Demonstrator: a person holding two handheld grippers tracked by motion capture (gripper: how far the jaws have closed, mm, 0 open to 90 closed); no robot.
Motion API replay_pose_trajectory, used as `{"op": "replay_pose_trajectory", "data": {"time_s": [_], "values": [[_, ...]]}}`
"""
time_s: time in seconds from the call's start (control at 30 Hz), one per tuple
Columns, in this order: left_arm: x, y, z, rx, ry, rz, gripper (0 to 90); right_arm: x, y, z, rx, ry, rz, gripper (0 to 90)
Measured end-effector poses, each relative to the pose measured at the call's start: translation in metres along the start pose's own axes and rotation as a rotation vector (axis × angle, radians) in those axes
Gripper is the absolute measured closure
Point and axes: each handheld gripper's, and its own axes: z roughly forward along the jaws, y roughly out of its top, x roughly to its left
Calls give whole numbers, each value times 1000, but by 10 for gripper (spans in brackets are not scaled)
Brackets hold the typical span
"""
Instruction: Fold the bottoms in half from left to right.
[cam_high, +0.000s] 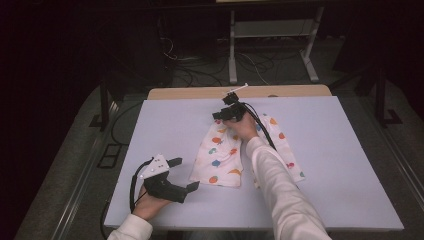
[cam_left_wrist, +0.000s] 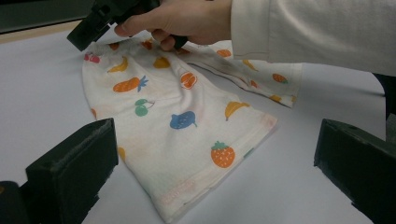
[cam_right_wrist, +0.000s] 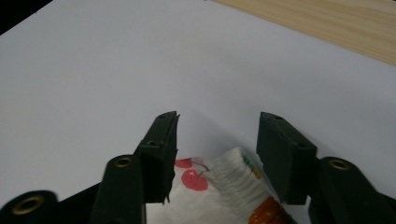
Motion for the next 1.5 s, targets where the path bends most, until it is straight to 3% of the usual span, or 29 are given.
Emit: {"op": "replay_pose_trajectory", "data": {"time_s": [0.4, 0.63, 0.93, 1.1, 1.33, 1.5], "values": [[0, 0, 0, -1, 2, 1, 0, -3, 0, -3, 52, -17, 0, 719], [1, 0, 0, -3, 3, -2, 0, -3, 0, -2, 40, -32, 2, 804], [1, 0, 0, -3, 3, -1, 0, -2, 3, -2, 69, -30, -14, 865], [1, 0, 0, 1, 5, -4, 0, -2, 3, -4, 74, -18, 1, 884], [2, -1, 1, 10, 8, -15, 0, 1, 3, -13, 60, -5, 2, 885], [4, -1, 3, 59, 19, -33, 0, 3, 1, -19, 38, 2, 13, 885]]}}
